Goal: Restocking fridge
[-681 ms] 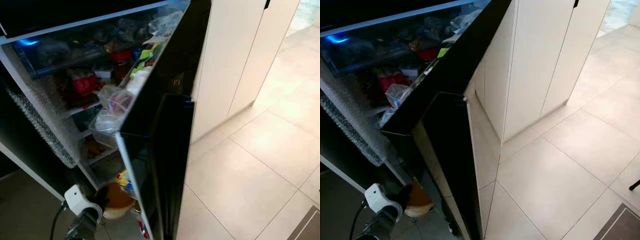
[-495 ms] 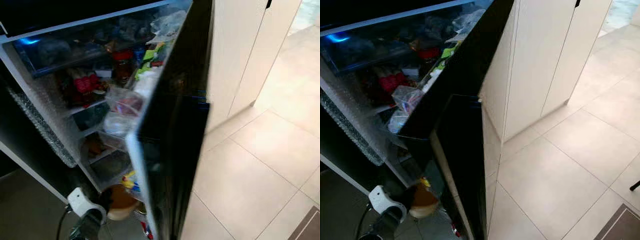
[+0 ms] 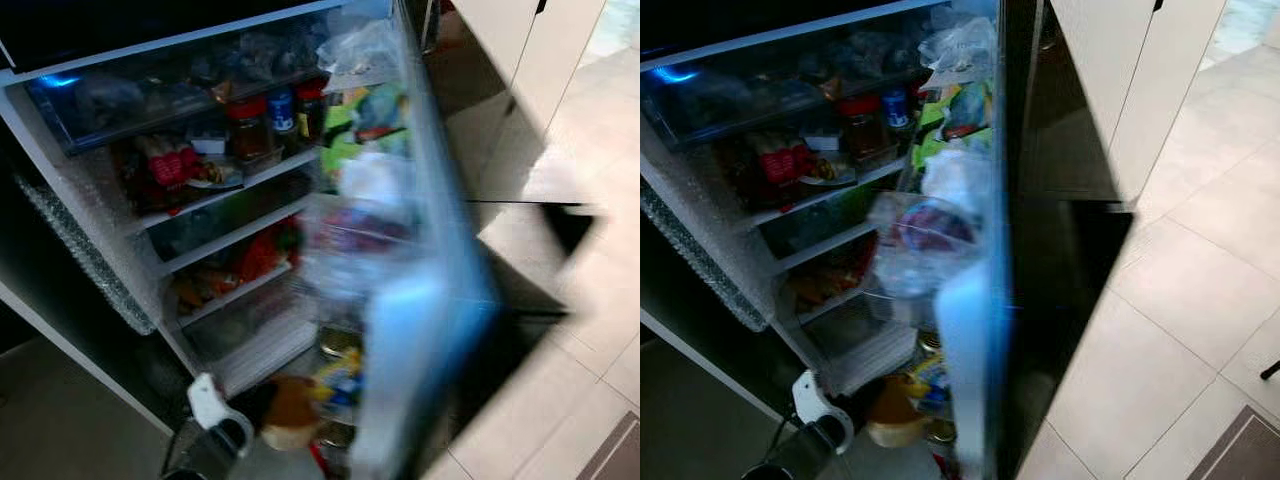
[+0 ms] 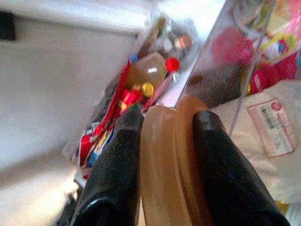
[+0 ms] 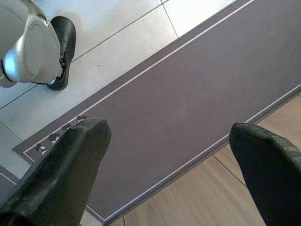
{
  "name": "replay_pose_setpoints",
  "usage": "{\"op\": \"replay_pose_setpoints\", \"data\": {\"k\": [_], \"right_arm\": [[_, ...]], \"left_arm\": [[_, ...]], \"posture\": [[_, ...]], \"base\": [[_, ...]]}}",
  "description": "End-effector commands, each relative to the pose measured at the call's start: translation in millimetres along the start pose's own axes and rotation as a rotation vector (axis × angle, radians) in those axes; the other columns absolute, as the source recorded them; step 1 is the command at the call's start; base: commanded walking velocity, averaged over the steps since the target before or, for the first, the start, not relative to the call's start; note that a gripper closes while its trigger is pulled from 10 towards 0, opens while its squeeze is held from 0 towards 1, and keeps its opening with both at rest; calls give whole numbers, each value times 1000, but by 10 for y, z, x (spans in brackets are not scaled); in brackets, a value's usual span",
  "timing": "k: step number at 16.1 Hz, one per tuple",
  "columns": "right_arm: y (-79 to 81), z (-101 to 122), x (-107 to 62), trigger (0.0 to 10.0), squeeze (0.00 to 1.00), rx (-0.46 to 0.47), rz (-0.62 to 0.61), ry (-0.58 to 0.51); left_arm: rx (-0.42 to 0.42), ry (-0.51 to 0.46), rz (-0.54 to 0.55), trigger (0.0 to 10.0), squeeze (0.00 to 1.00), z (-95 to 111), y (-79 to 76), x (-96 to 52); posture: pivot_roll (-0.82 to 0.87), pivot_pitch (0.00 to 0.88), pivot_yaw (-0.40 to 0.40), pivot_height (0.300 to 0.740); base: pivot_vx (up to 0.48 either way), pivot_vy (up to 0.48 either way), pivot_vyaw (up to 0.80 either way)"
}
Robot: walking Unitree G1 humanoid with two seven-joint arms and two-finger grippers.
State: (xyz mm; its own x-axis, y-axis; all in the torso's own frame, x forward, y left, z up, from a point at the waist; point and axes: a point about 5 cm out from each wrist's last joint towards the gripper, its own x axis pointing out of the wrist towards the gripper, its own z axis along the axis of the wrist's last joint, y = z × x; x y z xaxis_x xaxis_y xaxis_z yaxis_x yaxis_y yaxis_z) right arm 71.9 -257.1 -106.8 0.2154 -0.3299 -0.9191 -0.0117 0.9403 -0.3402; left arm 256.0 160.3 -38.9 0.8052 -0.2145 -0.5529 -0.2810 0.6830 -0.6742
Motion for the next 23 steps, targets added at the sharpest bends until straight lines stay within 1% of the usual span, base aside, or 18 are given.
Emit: {"op": "replay_pose_setpoints", "data": {"k": [1, 3, 5, 7, 8, 14, 19, 21, 22, 23], "right_arm": [[-12, -69, -3, 10000, 0, 5, -6, 24], [-28, -132, -6, 10000, 0, -11, -28, 64], [-56, -201, -11, 10000, 0, -32, -47, 103], [-63, -237, -15, 10000, 0, -36, -49, 122], [-61, -254, -17, 10000, 0, -32, -46, 134], [-52, -232, -15, 10000, 0, -33, -36, 143], [-28, -213, -13, 10000, 0, -46, 4, 141], [10, -179, -12, 10000, 0, -40, 35, 125], [56, -63, -5, 10000, 0, -34, 69, 56], [106, 99, -4, 10000, 0, -36, 110, -37]], "left_arm": [[11, 33, 4, 10000, 0, -35, 22, -10], [42, 46, 0, 10000, 0, -36, 17, -8], [53, 48, 24, 10000, 0, -60, 48, -19], [64, 50, 40, 10000, 0, -61, 112, -48], [71, 50, 56, 10000, 0, -58, 189, -87], [106, 65, 108, 10000, 0, -89, 359, -177], [139, 88, 159, 10000, 0, -149, 440, -220], [149, 95, 170, 10000, 0, -170, 454, -228], [155, 98, 174, 10000, 0, -174, 459, -231], [163, 100, 179, 10000, 0, -174, 463, -232]], "posture": [[-129, 47, 7, 740], [-129, 44, 10, 740], [-129, 41, 12, 740], [-130, 36, 14, 740], [-132, 33, 16, 740], [-127, 27, 14, 740], [-128, 26, 15, 740], [-128, 26, 15, 740], [-126, 24, 16, 740], [-126, 24, 16, 740]], "base": [[0, 0, 0], [0, 0, 0], [0, 0, 0], [0, 0, 0], [0, 0, 0], [0, 0, 0], [0, 0, 0], [0, 0, 0], [0, 0, 0], [0, 0, 0]]}}
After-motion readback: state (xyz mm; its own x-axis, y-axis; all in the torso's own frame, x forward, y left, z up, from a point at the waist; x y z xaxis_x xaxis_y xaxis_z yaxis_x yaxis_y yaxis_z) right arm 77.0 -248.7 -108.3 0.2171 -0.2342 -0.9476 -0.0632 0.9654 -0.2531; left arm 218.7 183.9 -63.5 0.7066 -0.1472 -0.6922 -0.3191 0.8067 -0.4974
